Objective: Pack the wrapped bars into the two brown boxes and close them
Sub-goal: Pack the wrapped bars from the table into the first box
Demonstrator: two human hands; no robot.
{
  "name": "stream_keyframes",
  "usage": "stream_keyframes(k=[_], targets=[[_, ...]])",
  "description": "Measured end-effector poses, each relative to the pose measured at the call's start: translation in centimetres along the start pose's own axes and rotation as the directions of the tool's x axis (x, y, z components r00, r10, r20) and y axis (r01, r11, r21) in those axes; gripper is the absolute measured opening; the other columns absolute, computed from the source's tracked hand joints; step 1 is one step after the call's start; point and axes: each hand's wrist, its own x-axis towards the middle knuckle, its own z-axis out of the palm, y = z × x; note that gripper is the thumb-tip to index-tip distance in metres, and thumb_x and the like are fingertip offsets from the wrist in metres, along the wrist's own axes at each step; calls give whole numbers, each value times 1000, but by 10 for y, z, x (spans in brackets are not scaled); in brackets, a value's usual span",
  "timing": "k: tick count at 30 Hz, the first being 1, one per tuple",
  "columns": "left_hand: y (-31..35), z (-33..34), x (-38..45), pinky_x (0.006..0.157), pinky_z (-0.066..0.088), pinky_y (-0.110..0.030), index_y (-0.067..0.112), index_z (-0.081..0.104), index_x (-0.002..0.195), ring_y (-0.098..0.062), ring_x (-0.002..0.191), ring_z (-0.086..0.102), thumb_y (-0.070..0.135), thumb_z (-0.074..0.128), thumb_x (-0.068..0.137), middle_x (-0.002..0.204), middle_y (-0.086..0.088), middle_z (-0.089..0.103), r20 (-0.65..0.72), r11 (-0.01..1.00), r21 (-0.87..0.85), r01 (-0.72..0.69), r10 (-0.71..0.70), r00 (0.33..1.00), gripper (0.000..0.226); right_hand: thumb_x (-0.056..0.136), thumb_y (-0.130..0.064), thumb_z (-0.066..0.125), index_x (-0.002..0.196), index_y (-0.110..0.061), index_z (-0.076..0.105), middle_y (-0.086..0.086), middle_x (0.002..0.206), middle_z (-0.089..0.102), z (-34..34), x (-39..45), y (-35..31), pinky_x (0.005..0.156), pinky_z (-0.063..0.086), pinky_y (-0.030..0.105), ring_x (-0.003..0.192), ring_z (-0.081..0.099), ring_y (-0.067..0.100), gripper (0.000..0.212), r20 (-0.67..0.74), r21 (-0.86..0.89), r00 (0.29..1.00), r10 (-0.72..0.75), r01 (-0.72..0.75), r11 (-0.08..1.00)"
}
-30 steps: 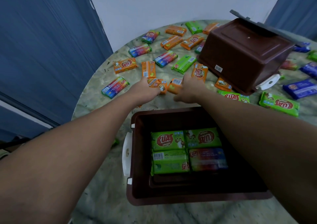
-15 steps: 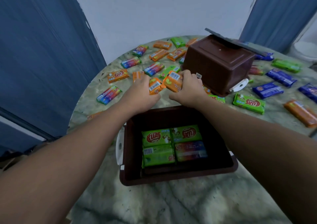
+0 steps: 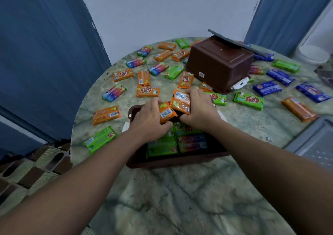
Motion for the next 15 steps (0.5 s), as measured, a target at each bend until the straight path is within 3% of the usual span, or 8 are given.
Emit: stream_keyframes(k=[7, 11, 15], targets=[[-12, 29, -9, 95, 39, -43, 28, 29, 132, -26, 113, 44, 51, 64, 84, 122, -3, 40, 135, 979, 200, -43, 16, 991, 64, 69, -40, 77, 137, -22, 43, 3, 124, 49, 12, -23, 13, 89, 45, 41, 109, 47, 27, 78, 104, -204, 992, -69, 90, 975], [-19, 41, -8, 99, 39, -45, 29, 31, 131, -29, 118, 44, 43, 69, 87, 127, -5, 42, 208, 972, 230, -50, 1, 978, 60, 73, -47, 76, 140, -23, 44, 1, 127, 52, 23, -32, 19, 108, 37, 43, 118, 49, 27, 78, 176, -380, 973, -150, 208, 901], [-21, 49, -4, 100, 38, -47, 28, 34, 132, -30, 121, 44, 42, 71, 86, 130, -6, 45, 208, 971, 238, -40, -11, 978, 60, 75, -41, 78, 135, -21, 46, 3, 126, 53, 31, -36, 22, 112, 33, 46, 120, 50, 29, 70, 237, -484, 962, -135, 237, 842]])
